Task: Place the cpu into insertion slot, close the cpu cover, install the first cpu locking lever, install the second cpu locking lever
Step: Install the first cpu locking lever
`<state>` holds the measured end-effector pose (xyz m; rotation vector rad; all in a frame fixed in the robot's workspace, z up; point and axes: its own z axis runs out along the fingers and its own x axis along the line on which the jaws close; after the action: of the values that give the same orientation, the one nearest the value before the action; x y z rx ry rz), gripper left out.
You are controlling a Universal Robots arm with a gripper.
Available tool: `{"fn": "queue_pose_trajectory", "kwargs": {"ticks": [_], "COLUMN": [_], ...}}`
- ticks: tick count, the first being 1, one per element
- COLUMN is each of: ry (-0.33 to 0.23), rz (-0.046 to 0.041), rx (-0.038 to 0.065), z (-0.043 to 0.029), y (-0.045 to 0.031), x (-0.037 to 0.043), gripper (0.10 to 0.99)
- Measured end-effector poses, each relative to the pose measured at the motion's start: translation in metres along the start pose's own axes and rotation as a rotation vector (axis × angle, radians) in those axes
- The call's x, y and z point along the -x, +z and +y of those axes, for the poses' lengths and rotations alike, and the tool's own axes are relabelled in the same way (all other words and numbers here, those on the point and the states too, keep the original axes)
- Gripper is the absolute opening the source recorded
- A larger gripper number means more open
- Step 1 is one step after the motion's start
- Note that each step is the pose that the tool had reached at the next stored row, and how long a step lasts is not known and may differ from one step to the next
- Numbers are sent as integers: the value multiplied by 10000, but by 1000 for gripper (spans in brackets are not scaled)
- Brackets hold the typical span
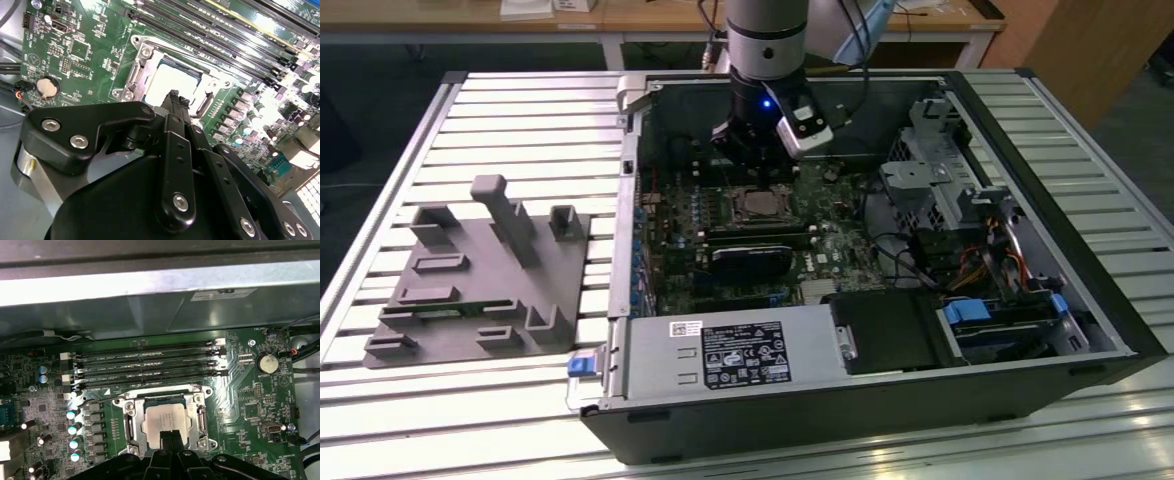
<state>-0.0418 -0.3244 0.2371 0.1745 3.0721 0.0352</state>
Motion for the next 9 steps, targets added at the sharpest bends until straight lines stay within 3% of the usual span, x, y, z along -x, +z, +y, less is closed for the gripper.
{"fn": "queue_pose_trajectory", "kwargs": {"ticks": [9], "ry": [1], "rz": [0], "rx": [1], "z": [-24], "y": [-14], "x": [-212], "gripper": [106]}}
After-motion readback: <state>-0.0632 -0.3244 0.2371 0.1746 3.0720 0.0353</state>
